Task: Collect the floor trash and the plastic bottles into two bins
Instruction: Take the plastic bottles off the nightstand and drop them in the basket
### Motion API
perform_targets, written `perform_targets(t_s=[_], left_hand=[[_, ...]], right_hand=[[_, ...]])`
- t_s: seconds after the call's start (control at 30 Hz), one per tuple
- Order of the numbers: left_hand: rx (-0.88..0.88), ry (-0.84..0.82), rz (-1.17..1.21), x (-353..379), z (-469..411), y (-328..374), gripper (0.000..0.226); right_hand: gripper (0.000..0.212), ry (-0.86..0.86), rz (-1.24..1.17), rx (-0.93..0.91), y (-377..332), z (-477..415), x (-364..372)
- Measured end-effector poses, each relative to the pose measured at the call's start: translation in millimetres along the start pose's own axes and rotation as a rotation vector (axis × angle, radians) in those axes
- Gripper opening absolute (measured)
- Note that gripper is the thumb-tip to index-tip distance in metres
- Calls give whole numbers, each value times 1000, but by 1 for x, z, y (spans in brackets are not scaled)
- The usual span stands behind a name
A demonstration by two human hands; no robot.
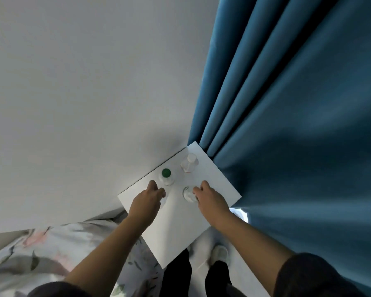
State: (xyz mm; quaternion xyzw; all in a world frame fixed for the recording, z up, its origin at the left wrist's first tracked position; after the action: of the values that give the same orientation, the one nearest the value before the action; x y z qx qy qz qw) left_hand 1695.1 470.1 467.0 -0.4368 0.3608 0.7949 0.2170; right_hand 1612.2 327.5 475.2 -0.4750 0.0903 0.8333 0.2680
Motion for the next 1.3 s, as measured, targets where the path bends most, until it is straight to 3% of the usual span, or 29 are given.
perform_targets(t_s=[0.5,0.87,1.3], left_hand=[[393,81,90,-44,1,210,35],[574,98,23,-3,44,363,30],[773,25,71,115,154,563,30]], right_hand=[[32,204,-309,292,145,133,-70],[33,283,-385,464,270,271,-34],[36,335,-468,697,422,477,59]])
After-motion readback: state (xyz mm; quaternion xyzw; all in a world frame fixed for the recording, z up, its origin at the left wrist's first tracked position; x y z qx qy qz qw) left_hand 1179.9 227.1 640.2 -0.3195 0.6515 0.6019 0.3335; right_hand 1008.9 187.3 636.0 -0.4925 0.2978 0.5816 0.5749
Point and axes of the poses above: each hand's wrist, its own z-axis away from the middle knuckle, its own x-axis out of the palm, y = z × x, the point moved 10 cm from there along -z, towards the middle knuckle, and after that the axes turned 13 degrees about x, right-handed, at the moved point
